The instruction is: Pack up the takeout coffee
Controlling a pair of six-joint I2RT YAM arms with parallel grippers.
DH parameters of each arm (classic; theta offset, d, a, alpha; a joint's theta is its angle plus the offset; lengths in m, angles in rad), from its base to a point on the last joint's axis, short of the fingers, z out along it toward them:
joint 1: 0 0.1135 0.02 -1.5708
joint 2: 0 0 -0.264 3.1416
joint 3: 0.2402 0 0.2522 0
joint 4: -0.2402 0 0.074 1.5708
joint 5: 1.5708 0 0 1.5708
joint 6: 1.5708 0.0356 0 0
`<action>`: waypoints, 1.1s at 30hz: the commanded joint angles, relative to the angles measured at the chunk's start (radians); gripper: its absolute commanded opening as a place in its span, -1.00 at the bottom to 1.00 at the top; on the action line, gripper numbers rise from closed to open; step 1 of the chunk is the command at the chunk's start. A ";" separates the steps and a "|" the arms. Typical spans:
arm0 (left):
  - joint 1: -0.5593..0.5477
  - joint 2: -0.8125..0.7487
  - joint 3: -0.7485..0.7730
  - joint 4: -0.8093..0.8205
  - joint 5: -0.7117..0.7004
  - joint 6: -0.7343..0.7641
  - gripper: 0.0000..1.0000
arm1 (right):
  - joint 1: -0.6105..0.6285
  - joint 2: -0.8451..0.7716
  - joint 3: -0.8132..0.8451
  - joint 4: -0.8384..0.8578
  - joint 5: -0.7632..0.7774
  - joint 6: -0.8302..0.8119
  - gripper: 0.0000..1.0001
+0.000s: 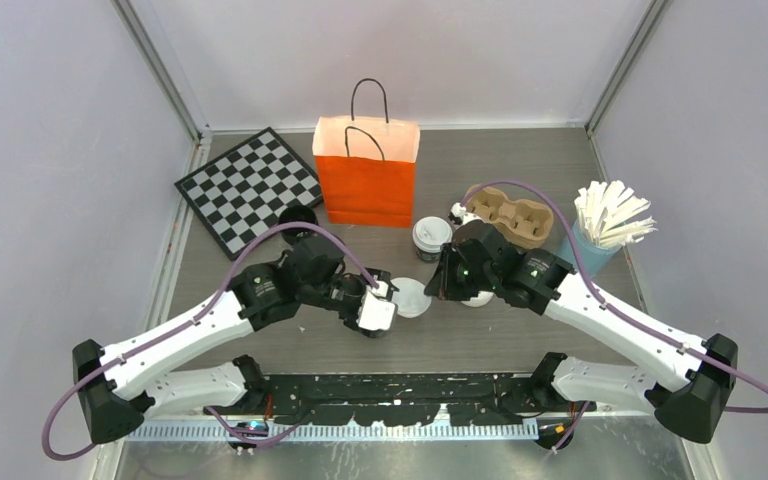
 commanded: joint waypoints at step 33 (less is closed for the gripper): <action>-0.057 -0.137 -0.078 0.249 -0.468 -0.733 -0.95 | 0.030 -0.235 -0.118 0.466 0.229 -0.265 0.53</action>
